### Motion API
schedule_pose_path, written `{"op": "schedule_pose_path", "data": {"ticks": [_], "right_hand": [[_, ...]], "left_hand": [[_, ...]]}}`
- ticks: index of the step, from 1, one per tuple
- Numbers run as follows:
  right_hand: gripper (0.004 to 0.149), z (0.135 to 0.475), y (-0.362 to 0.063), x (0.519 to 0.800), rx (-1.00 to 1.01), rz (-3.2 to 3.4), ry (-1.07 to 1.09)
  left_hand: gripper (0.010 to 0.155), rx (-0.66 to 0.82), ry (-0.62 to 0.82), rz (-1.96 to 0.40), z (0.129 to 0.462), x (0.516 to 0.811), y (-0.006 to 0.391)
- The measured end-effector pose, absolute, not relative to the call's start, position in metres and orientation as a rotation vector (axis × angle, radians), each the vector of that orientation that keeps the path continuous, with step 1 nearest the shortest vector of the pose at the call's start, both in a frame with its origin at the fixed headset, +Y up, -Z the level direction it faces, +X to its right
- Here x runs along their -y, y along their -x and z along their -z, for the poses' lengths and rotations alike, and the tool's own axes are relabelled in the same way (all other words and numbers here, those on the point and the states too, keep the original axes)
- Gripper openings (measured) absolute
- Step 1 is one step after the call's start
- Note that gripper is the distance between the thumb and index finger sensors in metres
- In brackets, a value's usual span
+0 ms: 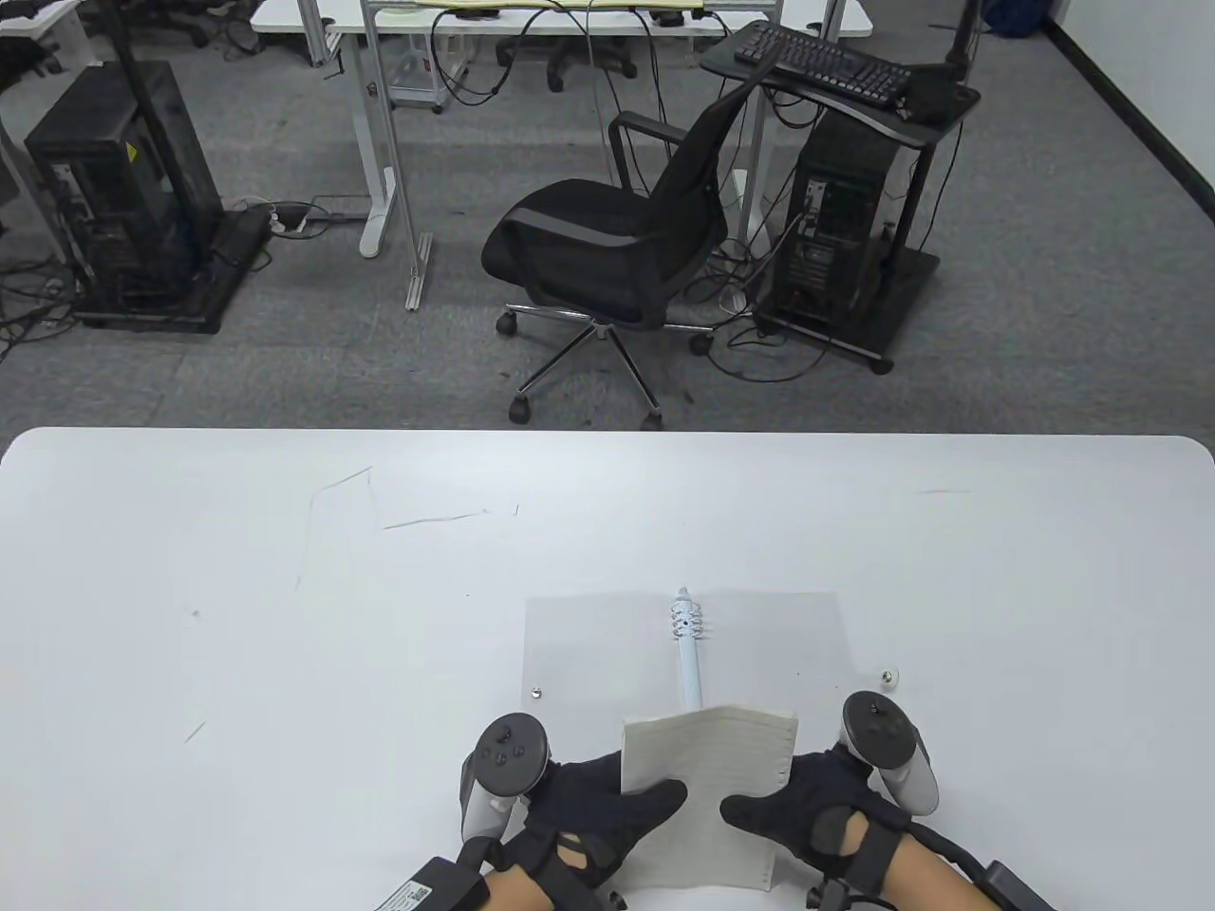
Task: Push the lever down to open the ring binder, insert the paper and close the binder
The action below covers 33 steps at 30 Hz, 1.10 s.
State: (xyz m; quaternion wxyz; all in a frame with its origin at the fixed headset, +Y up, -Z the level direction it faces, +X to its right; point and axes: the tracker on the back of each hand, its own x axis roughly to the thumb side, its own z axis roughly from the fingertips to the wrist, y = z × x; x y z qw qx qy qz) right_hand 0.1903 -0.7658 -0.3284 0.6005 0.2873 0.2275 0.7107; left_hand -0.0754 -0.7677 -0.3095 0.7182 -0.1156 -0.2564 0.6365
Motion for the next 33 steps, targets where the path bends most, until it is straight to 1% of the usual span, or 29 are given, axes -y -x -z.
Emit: {"op": "schedule_pose_path", "data": {"ticks": [3, 5, 7, 9, 10, 12, 14, 16, 18, 20, 22, 23, 26, 29, 31, 33], "right_hand": [[0.056, 0.328, -0.193, 0.757, -0.478, -1.637, -0.69], [0.055, 0.33, -0.197, 0.76, -0.444, -1.699, -0.65], [0.051, 0.332, -0.199, 0.769, -0.436, -1.747, -0.596], [0.049, 0.333, -0.197, 0.775, -0.453, -1.751, -0.586], [0.05, 0.331, -0.195, 0.774, -0.464, -1.728, -0.598], [0.049, 0.329, -0.193, 0.768, -0.457, -1.679, -0.632], [0.049, 0.329, -0.192, 0.765, -0.432, -1.668, -0.631], [0.052, 0.329, -0.193, 0.767, -0.451, -1.71, -0.638], [0.05, 0.332, -0.195, 0.769, -0.448, -1.74, -0.63], [0.05, 0.333, -0.198, 0.768, -0.445, -1.707, -0.61], [0.05, 0.335, -0.202, 0.766, -0.421, -1.716, -0.601], [0.051, 0.336, -0.205, 0.766, -0.411, -1.715, -0.593], [0.052, 0.336, -0.206, 0.769, -0.436, -1.57, -0.552], [0.054, 0.33, -0.194, 0.769, -0.478, -1.375, -0.538], [0.053, 0.325, -0.187, 0.766, -0.482, -1.278, -0.544], [0.051, 0.322, -0.186, 0.762, -0.421, -1.237, -0.528]], "left_hand": [[0.04, 0.556, 0.162, -1.395, 0.308, 0.757, 0.081], [0.042, 0.507, 0.2, -1.314, 0.31, 0.764, 0.082], [0.055, 0.47, 0.246, -1.227, 0.311, 0.775, 0.079], [0.05, 0.495, 0.29, -1.252, 0.311, 0.778, 0.075], [0.049, 0.547, 0.29, -1.286, 0.309, 0.775, 0.071], [0.047, 0.598, 0.28, -1.281, 0.305, 0.768, 0.067], [0.043, 0.581, 0.242, -1.282, 0.303, 0.765, 0.069], [0.04, 0.548, 0.245, -1.361, 0.306, 0.767, 0.073], [0.039, 0.526, 0.286, -1.545, 0.309, 0.769, 0.077], [0.04, 0.512, 0.291, -1.623, 0.31, 0.769, 0.08], [0.039, 0.538, 0.3, -1.7, 0.312, 0.768, 0.083], [0.039, 0.561, 0.309, -1.774, 0.313, 0.767, 0.084], [0.039, 0.569, 0.347, -1.977, 0.313, 0.763, 0.084], [0.039, 0.567, 0.4, -2.076, 0.311, 0.763, 0.082], [0.04, 0.552, 0.408, -2.068, 0.309, 0.765, 0.08], [0.04, 0.527, 0.399, -2.024, 0.308, 0.766, 0.079]]}}
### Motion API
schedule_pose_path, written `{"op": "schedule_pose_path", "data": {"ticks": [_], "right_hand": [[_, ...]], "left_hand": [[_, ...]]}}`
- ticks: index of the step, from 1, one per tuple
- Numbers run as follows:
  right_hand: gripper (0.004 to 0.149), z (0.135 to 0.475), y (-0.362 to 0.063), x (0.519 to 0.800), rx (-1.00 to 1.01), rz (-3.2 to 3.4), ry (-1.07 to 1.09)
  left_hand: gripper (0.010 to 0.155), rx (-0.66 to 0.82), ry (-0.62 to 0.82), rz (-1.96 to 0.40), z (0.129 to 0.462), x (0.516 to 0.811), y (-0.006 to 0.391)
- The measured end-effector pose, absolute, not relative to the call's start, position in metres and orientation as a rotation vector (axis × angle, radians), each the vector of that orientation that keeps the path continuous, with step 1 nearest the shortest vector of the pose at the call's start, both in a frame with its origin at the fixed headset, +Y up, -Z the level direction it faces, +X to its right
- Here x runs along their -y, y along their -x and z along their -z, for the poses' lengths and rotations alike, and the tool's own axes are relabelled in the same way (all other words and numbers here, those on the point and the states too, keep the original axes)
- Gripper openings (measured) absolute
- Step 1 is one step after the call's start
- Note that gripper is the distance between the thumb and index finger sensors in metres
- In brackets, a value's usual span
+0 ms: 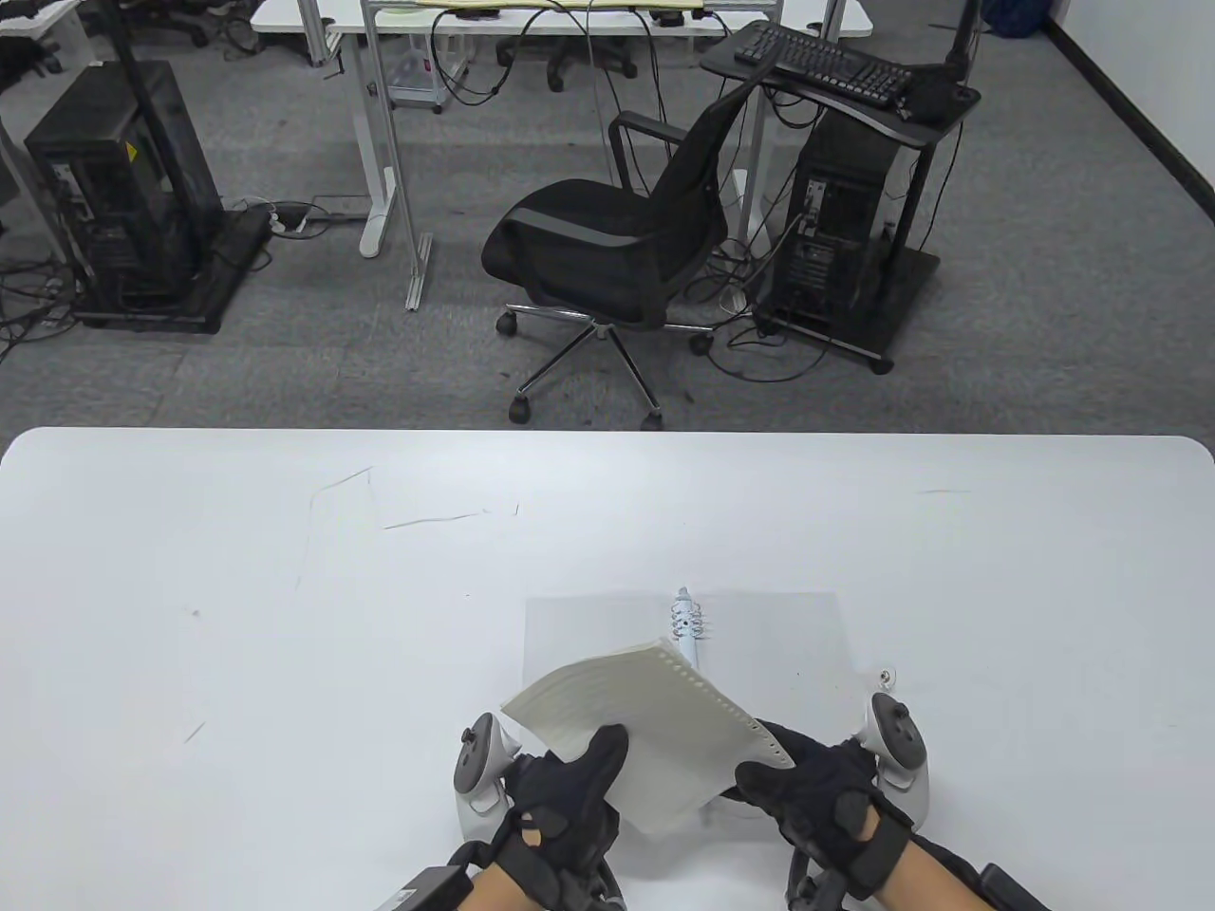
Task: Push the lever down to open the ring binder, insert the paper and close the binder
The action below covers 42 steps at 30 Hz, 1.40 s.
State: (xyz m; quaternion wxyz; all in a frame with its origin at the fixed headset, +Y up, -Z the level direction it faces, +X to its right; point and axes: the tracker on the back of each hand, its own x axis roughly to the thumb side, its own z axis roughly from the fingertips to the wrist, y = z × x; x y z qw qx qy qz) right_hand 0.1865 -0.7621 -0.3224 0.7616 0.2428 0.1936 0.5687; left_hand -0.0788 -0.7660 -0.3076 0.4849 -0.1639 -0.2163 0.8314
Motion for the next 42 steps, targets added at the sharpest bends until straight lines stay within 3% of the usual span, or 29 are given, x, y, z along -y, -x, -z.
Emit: {"op": "schedule_pose_path", "data": {"ticks": [4, 9, 14, 16, 19, 22, 25, 27, 30, 35, 40, 42], "right_hand": [[0.044, 0.329, -0.206, 0.751, -0.291, -1.307, -0.502], [0.044, 0.346, -0.253, 0.729, -0.204, -1.595, -0.56], [0.043, 0.351, -0.276, 0.719, -0.305, -1.792, -0.668], [0.043, 0.349, -0.271, 0.72, -0.337, -1.839, -0.702], [0.043, 0.344, -0.257, 0.723, -0.435, -1.906, -0.781], [0.044, 0.34, -0.245, 0.728, -0.448, -1.977, -0.778], [0.045, 0.339, -0.239, 0.727, -0.518, -1.955, -0.717], [0.05, 0.34, -0.235, 0.722, -0.569, -1.936, -0.686], [0.052, 0.33, -0.238, 0.725, -0.467, -1.967, -0.575], [0.05, 0.306, -0.249, 0.757, -0.323, -1.857, -0.395], [0.048, 0.305, -0.249, 0.765, -0.331, -1.806, -0.448], [0.048, 0.306, -0.249, 0.769, -0.336, -1.801, -0.455]], "left_hand": [[0.046, 0.48, 0.375, -1.914, 0.311, 0.766, 0.084], [0.062, 0.56, 0.31, -1.747, 0.325, 0.753, 0.107], [0.093, 0.684, 0.45, -1.333, 0.33, 0.739, 0.111], [0.096, 0.682, 0.401, -1.287, 0.327, 0.743, 0.105], [0.091, 0.659, 0.368, -1.331, 0.327, 0.748, 0.097], [0.057, 0.683, 0.415, -1.342, 0.325, 0.753, 0.092], [0.043, 0.642, 0.319, -1.354, 0.322, 0.755, 0.092], [0.042, 0.607, 0.263, -1.379, 0.32, 0.757, 0.093], [0.041, 0.554, 0.218, -1.436, 0.317, 0.764, 0.091], [0.043, 0.541, 0.262, -1.404, 0.317, 0.774, 0.085], [0.064, 0.495, 0.266, -1.386, 0.316, 0.779, 0.083], [0.065, 0.467, 0.271, -1.4, 0.318, 0.781, 0.085]]}}
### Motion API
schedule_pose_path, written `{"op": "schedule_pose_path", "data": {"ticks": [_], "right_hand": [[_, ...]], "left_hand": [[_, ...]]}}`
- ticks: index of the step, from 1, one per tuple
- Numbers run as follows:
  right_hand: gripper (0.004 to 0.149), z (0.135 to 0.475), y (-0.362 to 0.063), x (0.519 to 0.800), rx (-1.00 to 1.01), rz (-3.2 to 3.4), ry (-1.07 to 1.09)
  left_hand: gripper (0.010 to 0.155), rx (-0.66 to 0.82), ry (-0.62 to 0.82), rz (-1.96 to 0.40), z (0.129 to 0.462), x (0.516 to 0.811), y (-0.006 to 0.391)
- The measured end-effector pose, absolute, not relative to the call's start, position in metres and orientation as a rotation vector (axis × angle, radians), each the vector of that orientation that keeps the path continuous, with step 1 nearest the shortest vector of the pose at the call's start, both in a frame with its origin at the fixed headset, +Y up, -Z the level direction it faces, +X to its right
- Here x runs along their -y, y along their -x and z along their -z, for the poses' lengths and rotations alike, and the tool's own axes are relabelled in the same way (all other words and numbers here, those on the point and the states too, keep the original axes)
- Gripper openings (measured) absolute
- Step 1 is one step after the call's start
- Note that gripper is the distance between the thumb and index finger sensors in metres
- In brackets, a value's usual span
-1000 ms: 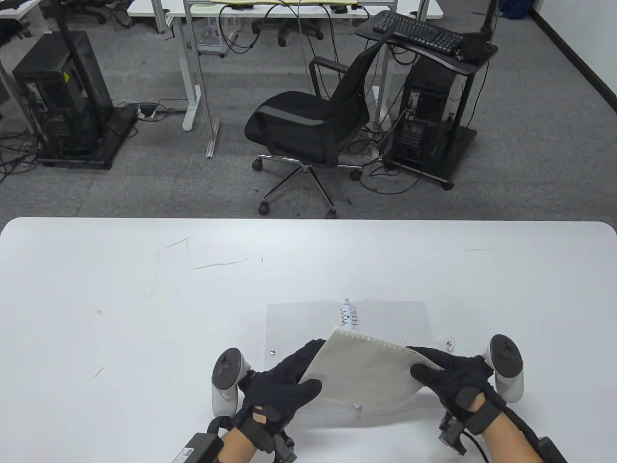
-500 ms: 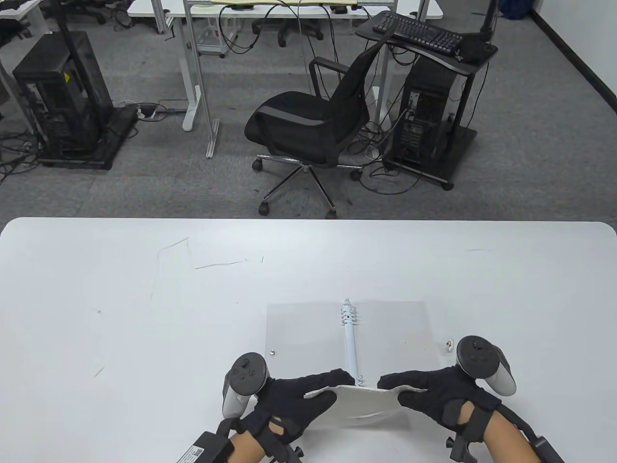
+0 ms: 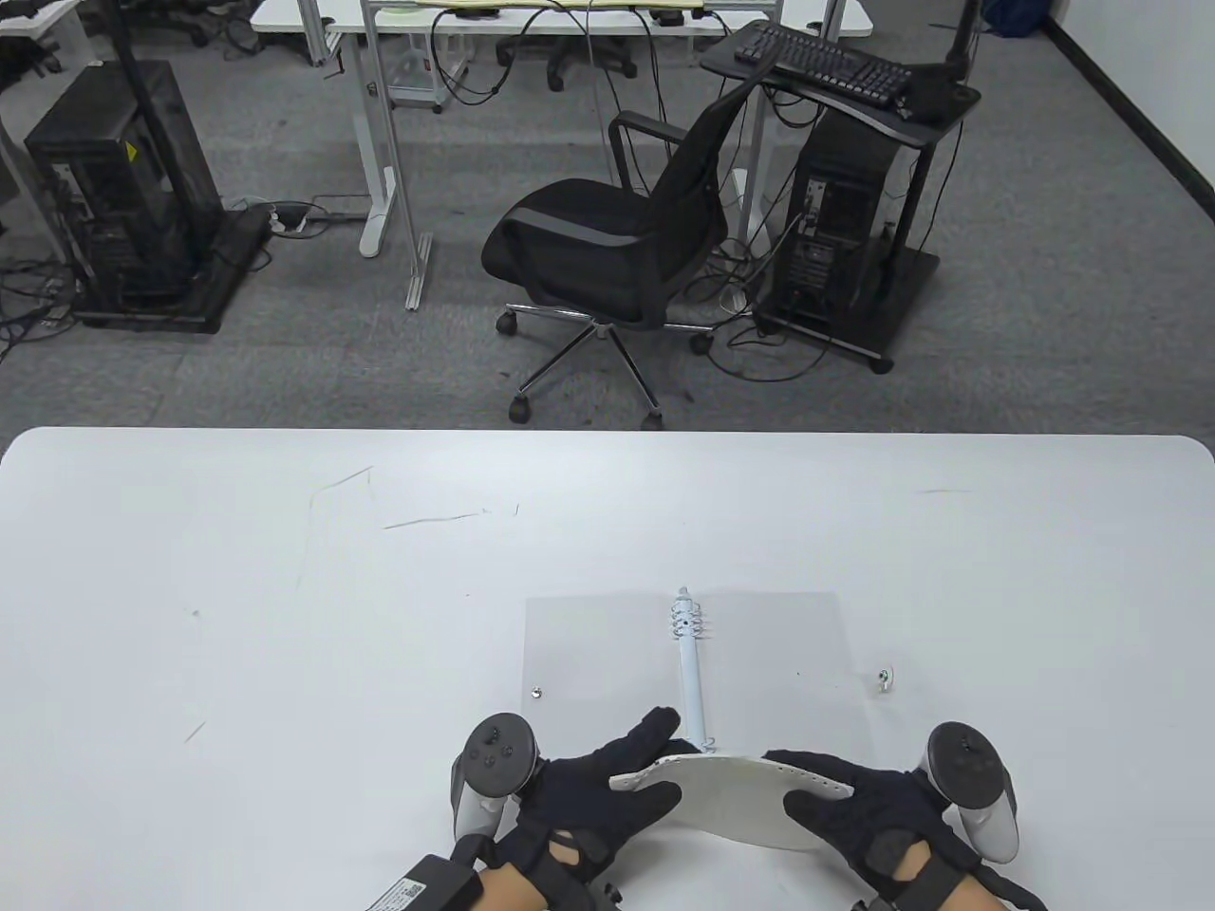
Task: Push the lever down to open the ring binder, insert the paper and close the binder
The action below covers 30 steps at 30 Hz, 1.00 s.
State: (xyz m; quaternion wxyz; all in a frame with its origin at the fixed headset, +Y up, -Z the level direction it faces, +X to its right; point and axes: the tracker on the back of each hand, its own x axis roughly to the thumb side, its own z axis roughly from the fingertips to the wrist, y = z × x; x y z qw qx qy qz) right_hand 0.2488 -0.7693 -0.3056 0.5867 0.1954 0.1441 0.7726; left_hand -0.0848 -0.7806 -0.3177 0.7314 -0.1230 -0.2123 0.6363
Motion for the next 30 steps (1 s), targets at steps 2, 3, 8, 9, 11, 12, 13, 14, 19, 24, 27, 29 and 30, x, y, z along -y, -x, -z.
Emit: {"op": "schedule_pose_path", "data": {"ticks": [2, 3, 8, 9, 11, 12, 13, 14, 19, 24, 27, 29, 30], "right_hand": [[0.048, 0.306, -0.246, 0.773, -0.374, -1.747, -0.464], [0.049, 0.307, -0.245, 0.775, -0.399, -1.72, -0.476], [0.048, 0.307, -0.241, 0.77, -0.374, -1.685, -0.528], [0.048, 0.307, -0.242, 0.768, -0.359, -1.691, -0.533], [0.048, 0.307, -0.244, 0.768, -0.337, -1.717, -0.509], [0.048, 0.308, -0.246, 0.771, -0.321, -1.765, -0.471], [0.048, 0.308, -0.247, 0.774, -0.304, -1.8, -0.448], [0.047, 0.309, -0.247, 0.775, -0.301, -1.802, -0.444], [0.047, 0.309, -0.244, 0.777, -0.337, -1.753, -0.453], [0.047, 0.308, -0.245, 0.767, -0.283, -1.712, -0.496], [0.047, 0.31, -0.245, 0.775, -0.307, -1.78, -0.453], [0.047, 0.31, -0.244, 0.779, -0.329, -1.785, -0.45], [0.047, 0.31, -0.243, 0.779, -0.336, -1.769, -0.449]], "left_hand": [[0.061, 0.475, 0.298, -1.408, 0.319, 0.783, 0.085], [0.055, 0.479, 0.33, -1.414, 0.32, 0.784, 0.084], [0.042, 0.521, 0.327, -1.42, 0.319, 0.779, 0.082], [0.041, 0.526, 0.325, -1.422, 0.319, 0.778, 0.082], [0.043, 0.526, 0.343, -1.399, 0.319, 0.777, 0.081], [0.043, 0.512, 0.347, -1.365, 0.319, 0.779, 0.081], [0.042, 0.503, 0.345, -1.351, 0.32, 0.782, 0.081], [0.042, 0.493, 0.351, -1.367, 0.32, 0.784, 0.081], [0.04, 0.514, 0.345, -1.382, 0.319, 0.781, 0.081], [0.041, 0.564, 0.349, -1.418, 0.317, 0.773, 0.08], [0.042, 0.516, 0.385, -1.358, 0.32, 0.783, 0.081], [0.041, 0.49, 0.396, -1.392, 0.321, 0.786, 0.081], [0.041, 0.49, 0.395, -1.401, 0.321, 0.785, 0.081]]}}
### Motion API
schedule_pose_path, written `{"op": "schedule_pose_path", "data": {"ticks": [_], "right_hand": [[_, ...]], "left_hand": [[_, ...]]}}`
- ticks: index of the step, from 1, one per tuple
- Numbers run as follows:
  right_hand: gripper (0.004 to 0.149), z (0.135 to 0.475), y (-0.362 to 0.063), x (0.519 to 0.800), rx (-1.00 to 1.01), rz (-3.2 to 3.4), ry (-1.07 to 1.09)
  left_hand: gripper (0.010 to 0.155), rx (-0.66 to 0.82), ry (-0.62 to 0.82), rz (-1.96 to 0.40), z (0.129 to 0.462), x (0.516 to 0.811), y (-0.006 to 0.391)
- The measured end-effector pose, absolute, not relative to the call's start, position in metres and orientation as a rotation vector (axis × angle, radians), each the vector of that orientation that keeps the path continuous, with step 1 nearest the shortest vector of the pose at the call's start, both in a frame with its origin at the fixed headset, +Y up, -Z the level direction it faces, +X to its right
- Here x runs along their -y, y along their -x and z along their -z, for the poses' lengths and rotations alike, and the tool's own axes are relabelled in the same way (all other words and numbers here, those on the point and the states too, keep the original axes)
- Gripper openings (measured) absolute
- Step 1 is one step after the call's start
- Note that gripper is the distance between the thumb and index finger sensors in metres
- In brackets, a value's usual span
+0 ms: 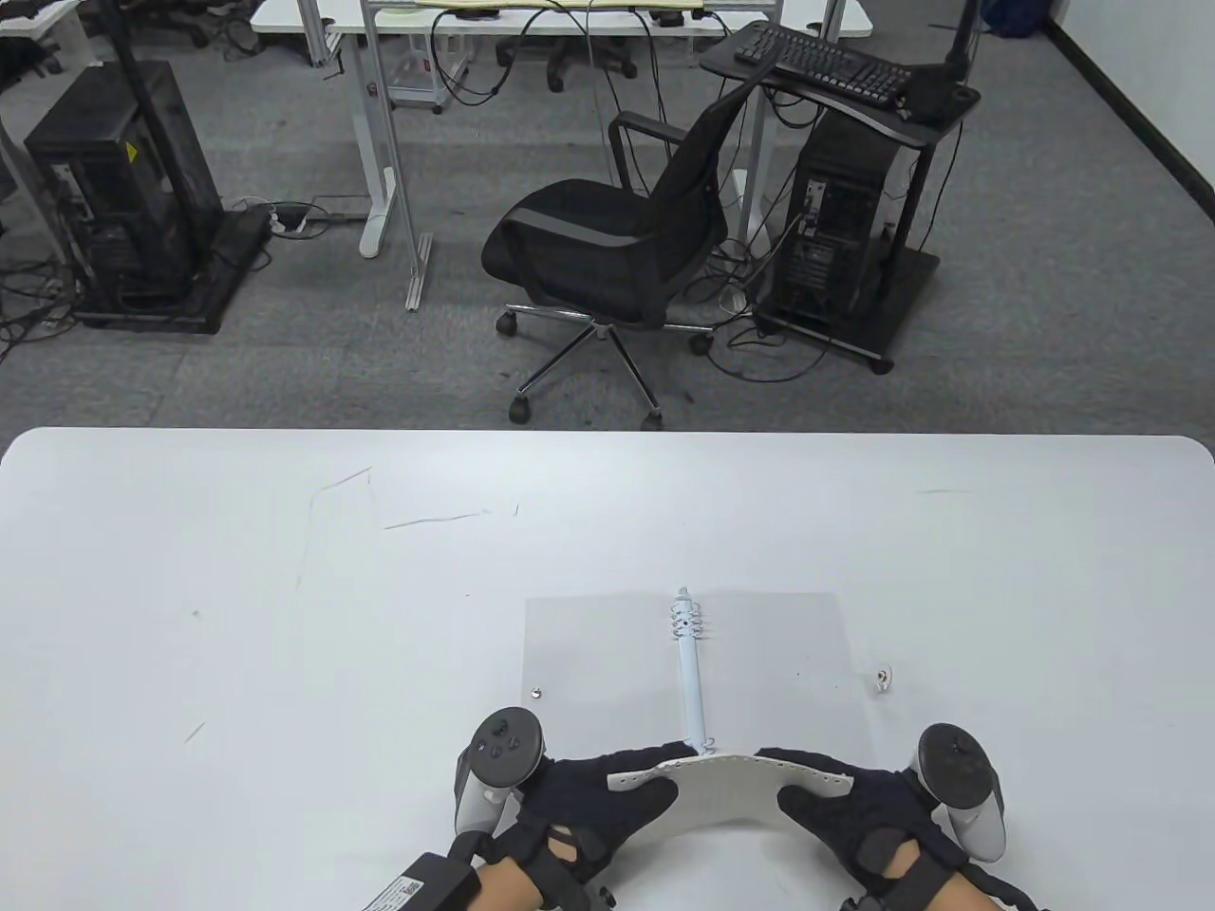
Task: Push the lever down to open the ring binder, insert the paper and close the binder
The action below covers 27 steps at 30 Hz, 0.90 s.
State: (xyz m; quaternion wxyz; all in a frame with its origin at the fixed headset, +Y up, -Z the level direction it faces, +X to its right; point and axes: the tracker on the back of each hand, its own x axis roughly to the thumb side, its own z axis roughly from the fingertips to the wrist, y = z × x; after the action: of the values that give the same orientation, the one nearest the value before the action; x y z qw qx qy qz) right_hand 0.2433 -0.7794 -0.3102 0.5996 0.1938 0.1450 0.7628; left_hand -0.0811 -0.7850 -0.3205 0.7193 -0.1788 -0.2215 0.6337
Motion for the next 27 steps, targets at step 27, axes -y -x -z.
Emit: {"op": "schedule_pose_path", "data": {"ticks": [27], "right_hand": [[0.051, 0.31, -0.252, 0.77, -0.297, -1.508, -0.408]], "left_hand": [[0.039, 0.344, 0.403, -1.937, 0.317, 0.776, 0.093]]}}
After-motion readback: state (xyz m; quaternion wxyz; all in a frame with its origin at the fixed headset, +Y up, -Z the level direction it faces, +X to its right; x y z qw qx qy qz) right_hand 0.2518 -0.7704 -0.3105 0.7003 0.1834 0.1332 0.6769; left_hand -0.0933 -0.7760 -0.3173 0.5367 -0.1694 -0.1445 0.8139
